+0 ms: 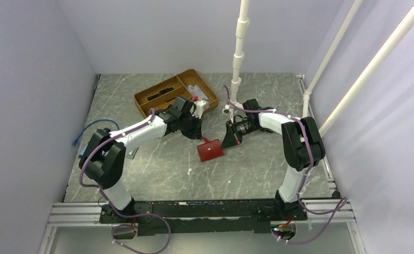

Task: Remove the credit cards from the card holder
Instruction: Open the card holder at the center of the board.

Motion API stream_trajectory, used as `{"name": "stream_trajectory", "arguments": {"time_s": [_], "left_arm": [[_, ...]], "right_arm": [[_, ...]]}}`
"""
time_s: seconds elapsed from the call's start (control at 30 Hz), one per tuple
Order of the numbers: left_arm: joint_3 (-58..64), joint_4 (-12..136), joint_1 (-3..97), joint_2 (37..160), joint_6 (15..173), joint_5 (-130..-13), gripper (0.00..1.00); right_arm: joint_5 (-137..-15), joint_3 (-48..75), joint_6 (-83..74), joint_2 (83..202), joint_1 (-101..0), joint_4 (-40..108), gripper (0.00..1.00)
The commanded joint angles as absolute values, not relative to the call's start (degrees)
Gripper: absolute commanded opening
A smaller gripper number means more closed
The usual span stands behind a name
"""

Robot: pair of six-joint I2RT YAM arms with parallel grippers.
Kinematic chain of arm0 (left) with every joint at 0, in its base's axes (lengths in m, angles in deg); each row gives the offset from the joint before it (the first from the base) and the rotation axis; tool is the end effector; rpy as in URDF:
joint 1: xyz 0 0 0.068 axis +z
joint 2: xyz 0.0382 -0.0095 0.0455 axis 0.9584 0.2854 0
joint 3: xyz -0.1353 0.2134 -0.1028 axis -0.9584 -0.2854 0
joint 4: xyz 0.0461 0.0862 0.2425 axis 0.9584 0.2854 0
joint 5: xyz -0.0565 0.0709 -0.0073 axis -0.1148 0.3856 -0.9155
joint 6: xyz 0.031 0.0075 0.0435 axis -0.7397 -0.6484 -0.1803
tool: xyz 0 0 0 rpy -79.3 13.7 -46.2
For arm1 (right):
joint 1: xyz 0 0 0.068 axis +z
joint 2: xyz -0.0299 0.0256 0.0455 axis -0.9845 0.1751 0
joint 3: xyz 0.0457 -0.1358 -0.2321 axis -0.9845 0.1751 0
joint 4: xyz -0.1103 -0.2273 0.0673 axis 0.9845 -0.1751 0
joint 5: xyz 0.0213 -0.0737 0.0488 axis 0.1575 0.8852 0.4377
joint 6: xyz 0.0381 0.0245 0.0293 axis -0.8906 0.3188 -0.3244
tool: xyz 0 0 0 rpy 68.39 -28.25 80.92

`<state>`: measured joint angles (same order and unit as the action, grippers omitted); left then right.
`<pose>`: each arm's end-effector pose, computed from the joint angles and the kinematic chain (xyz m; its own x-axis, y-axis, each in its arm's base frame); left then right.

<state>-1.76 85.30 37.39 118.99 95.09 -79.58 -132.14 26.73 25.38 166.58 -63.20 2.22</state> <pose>0.2867 -0.2208 0.2291 -0.7576 0.2918 -0.5838 0.5587 0.7524 -0.3490 0.3093 0.1262 0.1600 -0.7168 -0.3981 -0.5725 -0.6817 0.2274 0.6953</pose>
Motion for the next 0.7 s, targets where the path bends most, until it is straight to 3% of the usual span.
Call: {"name": "stream_trajectory", "arguments": {"time_s": [0.0,0.2,0.4,0.6,0.67], "left_arm": [[-1.6,83.4,37.4,114.6,91.3,-88.4,0.00],[-2.0,82.6,37.9,111.6,91.5,-98.3,0.00],[-2.7,81.0,40.4,111.3,95.8,-105.7,0.00],[-6.4,81.6,43.0,110.1,100.6,-108.6,0.00],[-7.7,81.7,43.0,109.3,102.5,-108.8,0.00]], "right_arm": [[-132.9,23.7,36.9,164.3,-62.8,-5.5,0.00],[-131.8,24.2,57.8,156.7,-59.7,-14.6,0.00],[-114.5,38.6,68.5,140.0,-48.4,0.8,0.00],[-104.4,44.7,76.3,138.3,-44.7,3.4,0.00],[-102.6,47.3,79.0,137.4,-43.4,3.7,0.10]]}}
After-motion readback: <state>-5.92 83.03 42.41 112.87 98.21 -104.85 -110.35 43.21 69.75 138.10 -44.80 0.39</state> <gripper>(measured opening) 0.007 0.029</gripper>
